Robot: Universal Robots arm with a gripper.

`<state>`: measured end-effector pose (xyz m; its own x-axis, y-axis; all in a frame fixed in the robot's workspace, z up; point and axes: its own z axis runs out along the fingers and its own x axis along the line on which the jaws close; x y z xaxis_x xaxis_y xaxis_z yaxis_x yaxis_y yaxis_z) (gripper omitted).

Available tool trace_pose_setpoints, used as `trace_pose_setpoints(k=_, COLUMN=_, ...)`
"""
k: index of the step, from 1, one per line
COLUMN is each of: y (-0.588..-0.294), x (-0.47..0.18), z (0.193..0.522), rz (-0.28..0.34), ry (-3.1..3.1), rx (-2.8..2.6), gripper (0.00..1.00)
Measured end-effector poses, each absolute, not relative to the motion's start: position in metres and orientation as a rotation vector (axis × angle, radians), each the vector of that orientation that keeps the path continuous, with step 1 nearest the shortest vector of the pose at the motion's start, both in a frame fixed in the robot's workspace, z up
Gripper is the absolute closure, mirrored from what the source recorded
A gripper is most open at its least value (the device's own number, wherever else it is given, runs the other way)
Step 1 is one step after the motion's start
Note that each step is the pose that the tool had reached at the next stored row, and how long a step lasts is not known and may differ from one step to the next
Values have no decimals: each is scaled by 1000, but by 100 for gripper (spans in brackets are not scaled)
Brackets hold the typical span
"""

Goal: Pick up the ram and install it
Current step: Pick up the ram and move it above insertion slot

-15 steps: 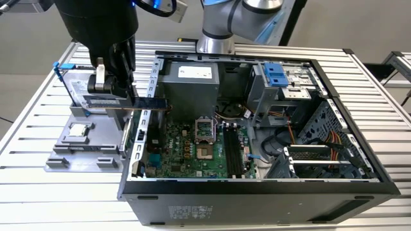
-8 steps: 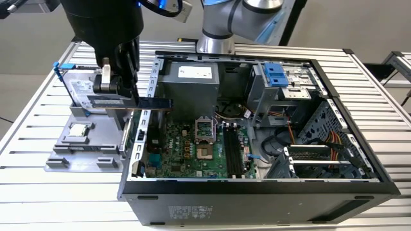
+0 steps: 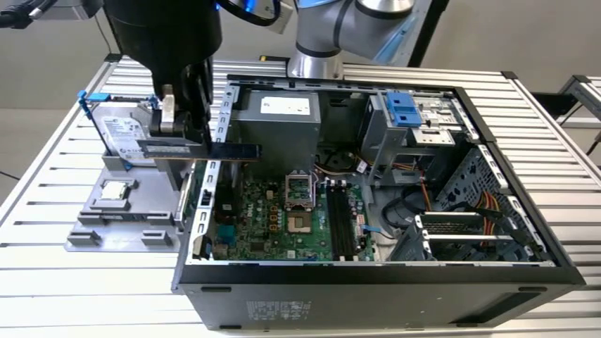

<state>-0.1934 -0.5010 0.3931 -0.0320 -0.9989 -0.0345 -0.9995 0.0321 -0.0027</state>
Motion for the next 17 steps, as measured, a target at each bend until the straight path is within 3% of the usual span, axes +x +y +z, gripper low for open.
trace_pose_setpoints(k=17, y=-501, x=-171, z=393, rz=35, ry=2237, rx=-2167, gripper=100)
